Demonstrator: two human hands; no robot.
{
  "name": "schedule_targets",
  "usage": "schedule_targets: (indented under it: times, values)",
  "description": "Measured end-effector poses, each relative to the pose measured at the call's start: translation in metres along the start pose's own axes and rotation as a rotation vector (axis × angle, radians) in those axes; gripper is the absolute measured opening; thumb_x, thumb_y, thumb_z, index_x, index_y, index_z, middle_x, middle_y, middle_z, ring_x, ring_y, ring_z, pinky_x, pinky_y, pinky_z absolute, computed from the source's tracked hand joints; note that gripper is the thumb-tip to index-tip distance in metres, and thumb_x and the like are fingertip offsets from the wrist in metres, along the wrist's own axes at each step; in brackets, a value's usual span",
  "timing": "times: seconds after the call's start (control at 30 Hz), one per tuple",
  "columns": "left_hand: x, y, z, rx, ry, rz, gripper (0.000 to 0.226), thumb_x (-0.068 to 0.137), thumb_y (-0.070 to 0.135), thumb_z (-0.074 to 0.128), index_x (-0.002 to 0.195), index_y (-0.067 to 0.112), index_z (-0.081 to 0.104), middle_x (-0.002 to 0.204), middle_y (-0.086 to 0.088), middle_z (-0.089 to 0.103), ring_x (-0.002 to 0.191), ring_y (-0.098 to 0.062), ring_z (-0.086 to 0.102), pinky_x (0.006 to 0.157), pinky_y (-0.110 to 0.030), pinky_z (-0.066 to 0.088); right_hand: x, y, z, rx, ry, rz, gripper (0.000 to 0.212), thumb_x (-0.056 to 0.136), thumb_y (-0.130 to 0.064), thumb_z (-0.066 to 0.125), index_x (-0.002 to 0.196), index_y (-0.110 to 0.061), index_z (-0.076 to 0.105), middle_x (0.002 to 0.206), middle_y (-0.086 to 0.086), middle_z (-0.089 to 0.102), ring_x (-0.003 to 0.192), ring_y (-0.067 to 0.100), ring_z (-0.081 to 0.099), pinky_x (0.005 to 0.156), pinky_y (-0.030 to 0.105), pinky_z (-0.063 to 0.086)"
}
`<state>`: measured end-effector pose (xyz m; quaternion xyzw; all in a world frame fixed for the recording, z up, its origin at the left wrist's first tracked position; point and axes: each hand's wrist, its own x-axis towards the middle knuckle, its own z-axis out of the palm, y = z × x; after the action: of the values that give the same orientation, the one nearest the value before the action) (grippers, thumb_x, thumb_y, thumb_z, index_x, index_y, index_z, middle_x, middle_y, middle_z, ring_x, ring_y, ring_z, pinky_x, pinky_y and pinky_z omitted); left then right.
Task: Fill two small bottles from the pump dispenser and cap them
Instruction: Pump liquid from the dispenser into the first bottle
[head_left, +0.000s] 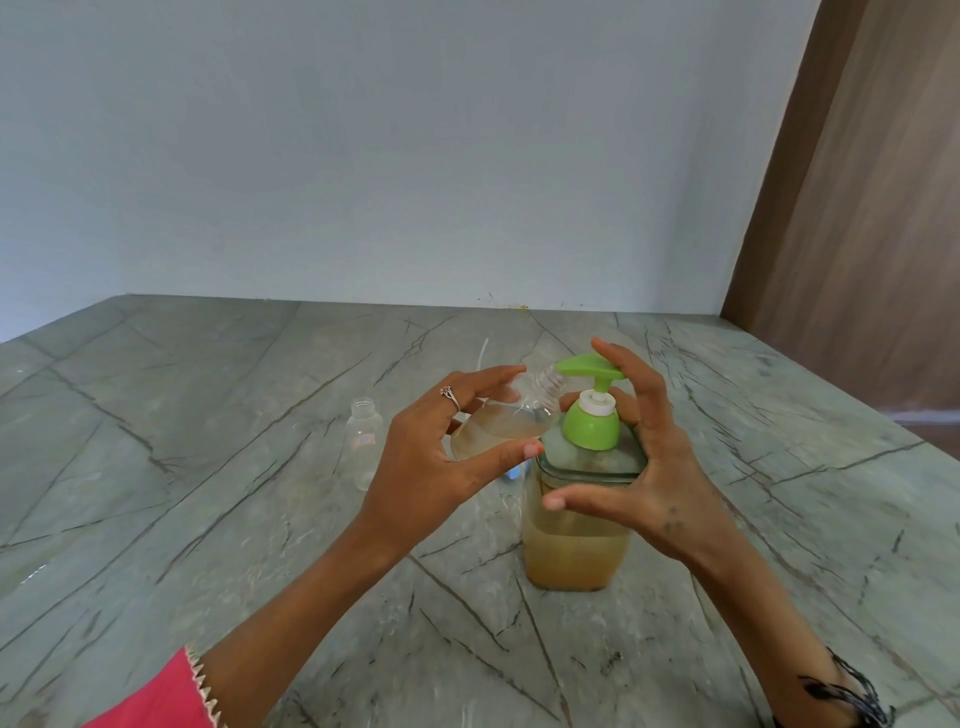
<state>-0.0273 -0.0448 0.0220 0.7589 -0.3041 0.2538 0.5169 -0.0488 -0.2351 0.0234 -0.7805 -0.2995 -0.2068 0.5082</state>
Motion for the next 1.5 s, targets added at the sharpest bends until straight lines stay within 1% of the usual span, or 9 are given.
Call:
schedule_targets:
  times: [0.07,0.23,0.33,0.53,0.83,0.97,1.07,1.17,1.5]
  values:
    - [0.0001,0.0000,0.0002,-0.001,-0.001,-0.002,0.050,0.067,0.050,0.065,0.114,0.044,0.049,0.105,0.032,0.059,0.100,0.009,0.055,0.075,-0.006,0.044,0.0006,-0.0001,-0.0029,-0.012,-0.044,0.016,0.103,0.050,-0.039,0.086,0.126,-0.068,0.024,0.113,-0.032,0.060,0.109,-0.002,0.061,0.085,0.011,0.049]
    - [-0.0001,0.0000,0.0005,-0.018,-0.003,-0.001,0.050,0.067,0.048,0.065,0.114,0.041,0.050,0.104,0.019,0.063,0.100,0.007,0.056,0.075,-0.007,0.044,0.0018,0.0003,-0.0002,-0.028,0.014,-0.019,0.087,0.054,-0.041,0.084,0.121,-0.059,0.032,0.109,-0.026,0.062,0.102,0.003,0.065,0.081,0.014,0.051]
    - [0.0000,-0.0011,0.0011,-0.024,-0.006,-0.003,0.050,0.068,0.047,0.066,0.115,0.039,0.051,0.112,0.020,0.058,0.099,0.005,0.057,0.075,-0.007,0.044,0.0028,0.0006,0.0001,-0.029,0.039,-0.026,0.082,0.054,-0.040,0.084,0.117,-0.058,0.035,0.106,-0.023,0.065,0.102,0.005,0.065,0.082,0.017,0.052]
    - [0.0002,-0.0025,0.0009,0.001,-0.009,0.009,0.050,0.068,0.047,0.066,0.115,0.040,0.050,0.112,0.020,0.057,0.100,0.004,0.056,0.076,-0.008,0.044,0.0040,-0.0014,0.0004,-0.040,0.064,-0.037,0.078,0.054,-0.038,0.084,0.114,-0.057,0.037,0.107,-0.029,0.062,0.100,0.002,0.065,0.081,0.015,0.052]
    - [0.0008,-0.0043,0.0003,0.008,0.010,0.020,0.050,0.069,0.046,0.067,0.115,0.040,0.051,0.109,0.025,0.058,0.098,0.005,0.056,0.075,-0.008,0.045,0.0022,0.0012,0.0004,-0.030,0.021,-0.014,0.095,0.056,-0.039,0.083,0.127,-0.064,0.026,0.112,-0.030,0.061,0.108,0.001,0.062,0.087,0.015,0.050]
    - [0.0017,-0.0052,-0.0011,0.016,0.028,0.037,0.051,0.068,0.045,0.068,0.115,0.041,0.051,0.106,0.026,0.058,0.097,0.004,0.056,0.076,-0.007,0.043,0.0018,0.0022,0.0002,-0.034,0.013,-0.008,0.103,0.056,-0.039,0.083,0.132,-0.067,0.019,0.110,-0.027,0.063,0.107,-0.001,0.062,0.085,0.007,0.046]
    - [0.0019,-0.0063,-0.0014,0.024,0.028,0.046,0.051,0.068,0.045,0.068,0.116,0.040,0.051,0.104,0.020,0.060,0.098,0.002,0.056,0.077,-0.007,0.043,0.0024,0.0021,0.0000,-0.040,0.014,-0.018,0.099,0.056,-0.039,0.083,0.131,-0.064,0.024,0.111,-0.026,0.063,0.107,-0.002,0.062,0.086,0.005,0.043]
    - [0.0019,-0.0060,-0.0013,0.029,0.027,0.051,0.052,0.068,0.046,0.068,0.117,0.038,0.051,0.106,0.017,0.058,0.098,0.001,0.056,0.078,-0.008,0.043,0.0038,0.0013,0.0002,-0.046,0.014,-0.021,0.090,0.055,-0.041,0.083,0.124,-0.061,0.029,0.110,-0.028,0.062,0.106,0.001,0.063,0.083,0.012,0.049]
    - [0.0020,-0.0035,-0.0003,0.020,0.017,0.036,0.051,0.067,0.048,0.067,0.115,0.041,0.050,0.107,0.022,0.057,0.098,0.003,0.057,0.077,-0.009,0.044,0.0048,-0.0013,0.0037,-0.091,0.106,-0.047,0.080,0.055,-0.045,0.083,0.117,-0.060,0.033,0.106,-0.025,0.064,0.099,0.002,0.066,0.081,0.014,0.051]
